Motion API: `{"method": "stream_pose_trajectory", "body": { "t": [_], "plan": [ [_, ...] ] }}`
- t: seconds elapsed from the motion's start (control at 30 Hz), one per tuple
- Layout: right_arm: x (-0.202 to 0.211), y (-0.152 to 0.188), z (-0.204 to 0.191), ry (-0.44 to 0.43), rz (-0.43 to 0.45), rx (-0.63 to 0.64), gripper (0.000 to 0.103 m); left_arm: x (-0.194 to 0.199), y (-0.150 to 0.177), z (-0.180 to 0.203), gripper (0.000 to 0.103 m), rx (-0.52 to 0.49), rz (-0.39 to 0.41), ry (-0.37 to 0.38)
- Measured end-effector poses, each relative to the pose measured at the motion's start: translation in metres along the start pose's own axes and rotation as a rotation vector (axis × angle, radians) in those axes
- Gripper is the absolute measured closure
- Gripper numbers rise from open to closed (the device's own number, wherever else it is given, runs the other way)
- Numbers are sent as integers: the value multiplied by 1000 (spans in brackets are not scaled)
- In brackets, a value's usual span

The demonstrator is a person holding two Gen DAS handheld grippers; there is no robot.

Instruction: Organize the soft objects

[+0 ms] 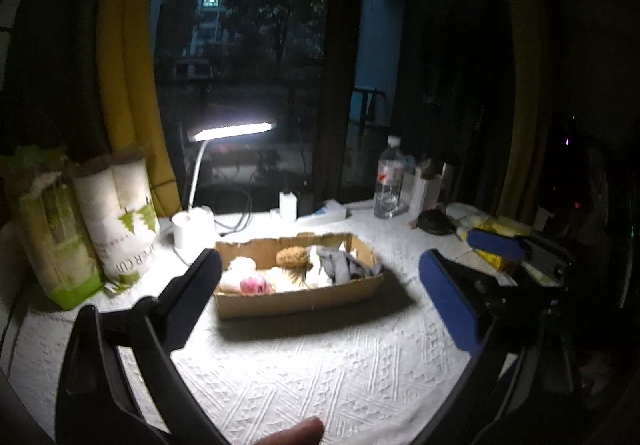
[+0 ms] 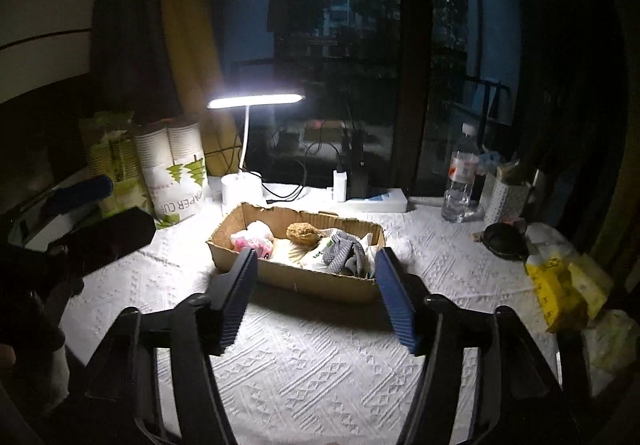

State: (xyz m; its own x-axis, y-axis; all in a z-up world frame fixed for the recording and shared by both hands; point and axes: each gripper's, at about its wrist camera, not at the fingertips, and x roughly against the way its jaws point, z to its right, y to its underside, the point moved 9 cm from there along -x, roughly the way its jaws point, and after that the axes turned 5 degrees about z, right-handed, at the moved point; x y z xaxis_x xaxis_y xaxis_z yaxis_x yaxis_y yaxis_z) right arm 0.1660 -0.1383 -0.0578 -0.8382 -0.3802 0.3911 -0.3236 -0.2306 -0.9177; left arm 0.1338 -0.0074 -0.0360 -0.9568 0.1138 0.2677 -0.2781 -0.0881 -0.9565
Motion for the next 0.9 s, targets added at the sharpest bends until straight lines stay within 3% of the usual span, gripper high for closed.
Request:
{"method": "stream_pose_trajectory", "body": {
  "t": [0.13, 0.37, 0.9],
  "plan": [
    [24, -11, -6, 21, 19, 33, 28, 20, -16, 0, 3, -4, 37, -13],
    [56, -26, -3, 55, 73, 18, 26, 44, -42, -5, 3, -11, 98, -69],
    [65, -31, 11, 70, 107, -35, 25, 42, -38, 2, 2, -38, 81, -70]
  ]
}}
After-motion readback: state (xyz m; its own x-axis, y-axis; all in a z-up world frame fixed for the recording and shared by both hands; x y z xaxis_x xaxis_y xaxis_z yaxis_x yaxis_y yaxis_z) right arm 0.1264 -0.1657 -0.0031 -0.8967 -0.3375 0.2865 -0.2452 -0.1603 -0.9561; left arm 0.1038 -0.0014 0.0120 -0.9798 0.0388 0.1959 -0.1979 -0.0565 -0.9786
